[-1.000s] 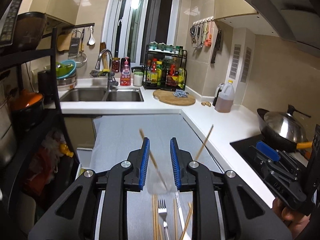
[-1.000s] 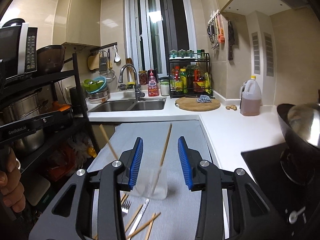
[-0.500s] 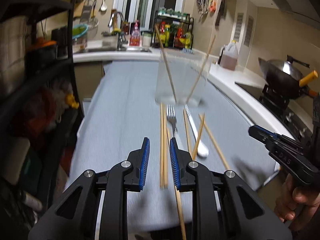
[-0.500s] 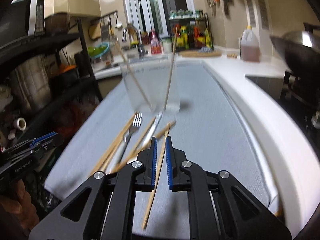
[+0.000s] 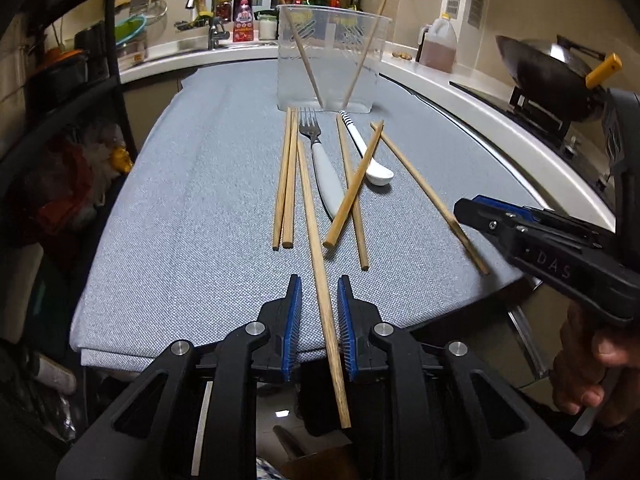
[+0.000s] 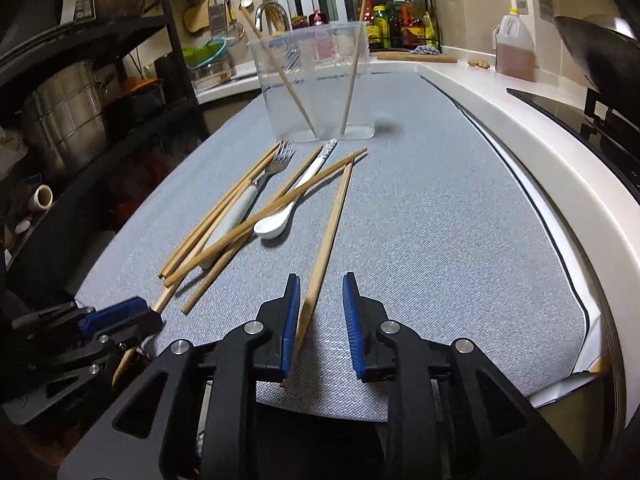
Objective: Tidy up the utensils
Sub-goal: 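Grasp another chopstick with the left tool while the right tool grasps one too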
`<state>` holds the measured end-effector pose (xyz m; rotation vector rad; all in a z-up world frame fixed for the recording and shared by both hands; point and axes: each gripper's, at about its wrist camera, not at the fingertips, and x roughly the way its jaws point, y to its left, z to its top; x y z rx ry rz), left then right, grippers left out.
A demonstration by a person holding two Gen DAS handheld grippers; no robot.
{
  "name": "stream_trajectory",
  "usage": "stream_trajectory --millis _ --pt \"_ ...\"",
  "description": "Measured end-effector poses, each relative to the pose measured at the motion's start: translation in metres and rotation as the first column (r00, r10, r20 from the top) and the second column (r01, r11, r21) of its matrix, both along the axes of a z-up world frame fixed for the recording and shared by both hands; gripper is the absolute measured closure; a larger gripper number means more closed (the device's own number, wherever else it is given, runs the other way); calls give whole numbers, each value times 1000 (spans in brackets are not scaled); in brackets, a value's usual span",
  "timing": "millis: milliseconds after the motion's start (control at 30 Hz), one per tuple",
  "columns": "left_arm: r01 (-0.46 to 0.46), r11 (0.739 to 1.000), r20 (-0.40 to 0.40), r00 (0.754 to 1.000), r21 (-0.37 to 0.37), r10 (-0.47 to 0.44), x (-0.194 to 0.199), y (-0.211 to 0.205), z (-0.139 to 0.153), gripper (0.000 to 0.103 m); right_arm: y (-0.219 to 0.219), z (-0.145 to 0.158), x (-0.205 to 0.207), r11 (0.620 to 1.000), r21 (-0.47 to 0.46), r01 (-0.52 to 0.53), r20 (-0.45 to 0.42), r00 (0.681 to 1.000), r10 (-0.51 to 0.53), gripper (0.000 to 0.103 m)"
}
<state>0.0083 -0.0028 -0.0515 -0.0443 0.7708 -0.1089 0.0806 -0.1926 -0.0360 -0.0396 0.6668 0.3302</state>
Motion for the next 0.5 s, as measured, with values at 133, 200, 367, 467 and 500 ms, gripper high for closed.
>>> stream_trajectory --millis 133,200,367,467,500 --pt "-1 1000 8 1000 27 0 1 -3 1 96 5 -6 1 1000 -28 2 -10 1000 -3 80" --pt "4 1000 6 1000 19 -4 2 -1 1 96 6 -7 0 999 -43 0 -6 1000 -1 96" --pt "-11 999 69 998 -42 13 2 10 13 97 -1 -5 0 999 -30 41 3 999 -41 97" --pt "-32 998 111 993 -46 37 6 14 19 97 -8 -3 2 995 -45 90 20 996 -90 97" --pt "-51 998 116 992 -45 56 9 16 19 97 -11 -3 3 993 -46 107 23 994 -106 97"
